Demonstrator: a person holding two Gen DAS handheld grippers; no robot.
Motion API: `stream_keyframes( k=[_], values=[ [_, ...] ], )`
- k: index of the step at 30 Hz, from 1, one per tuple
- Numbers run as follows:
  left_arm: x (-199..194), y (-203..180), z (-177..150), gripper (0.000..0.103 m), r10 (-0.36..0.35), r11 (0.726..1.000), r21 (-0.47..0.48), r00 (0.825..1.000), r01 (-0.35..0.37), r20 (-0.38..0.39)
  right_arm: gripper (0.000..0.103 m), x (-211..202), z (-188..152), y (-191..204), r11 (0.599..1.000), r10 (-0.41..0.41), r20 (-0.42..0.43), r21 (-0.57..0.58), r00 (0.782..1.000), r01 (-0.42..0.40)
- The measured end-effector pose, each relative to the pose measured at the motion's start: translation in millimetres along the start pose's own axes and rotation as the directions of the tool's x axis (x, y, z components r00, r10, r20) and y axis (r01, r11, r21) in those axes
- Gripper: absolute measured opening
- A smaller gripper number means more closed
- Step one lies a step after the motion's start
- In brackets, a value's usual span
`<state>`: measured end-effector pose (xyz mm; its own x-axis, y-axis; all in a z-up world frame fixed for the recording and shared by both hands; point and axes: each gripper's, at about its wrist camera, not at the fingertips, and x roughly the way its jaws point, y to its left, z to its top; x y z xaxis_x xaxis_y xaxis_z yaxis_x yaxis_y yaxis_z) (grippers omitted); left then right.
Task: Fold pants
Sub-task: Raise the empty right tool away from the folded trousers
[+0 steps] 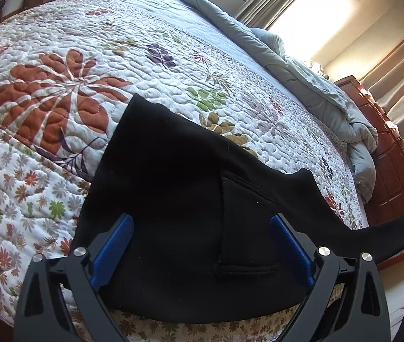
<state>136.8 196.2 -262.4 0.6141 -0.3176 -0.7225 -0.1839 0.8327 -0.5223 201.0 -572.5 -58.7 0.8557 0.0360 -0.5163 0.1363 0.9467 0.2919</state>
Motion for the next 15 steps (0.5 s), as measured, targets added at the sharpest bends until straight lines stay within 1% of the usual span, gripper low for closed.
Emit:
stream_keyframes(
  k=[9,15],
  values=[
    [-2,-1,-1,0.097,-0.001,1.0,0.002,1.0,0.001,0.003,0.009,-4,1,31,0.999,0.031,-0.007,-0.029,1.0,-0.031],
    [-4,0,-3,0.097,-0.013,1.0,0.003,1.0,0.013,0.002,0.009,-11,1,52,0.998,0.032,-0.005,-0.054,0.999,-0.033]
  ],
)
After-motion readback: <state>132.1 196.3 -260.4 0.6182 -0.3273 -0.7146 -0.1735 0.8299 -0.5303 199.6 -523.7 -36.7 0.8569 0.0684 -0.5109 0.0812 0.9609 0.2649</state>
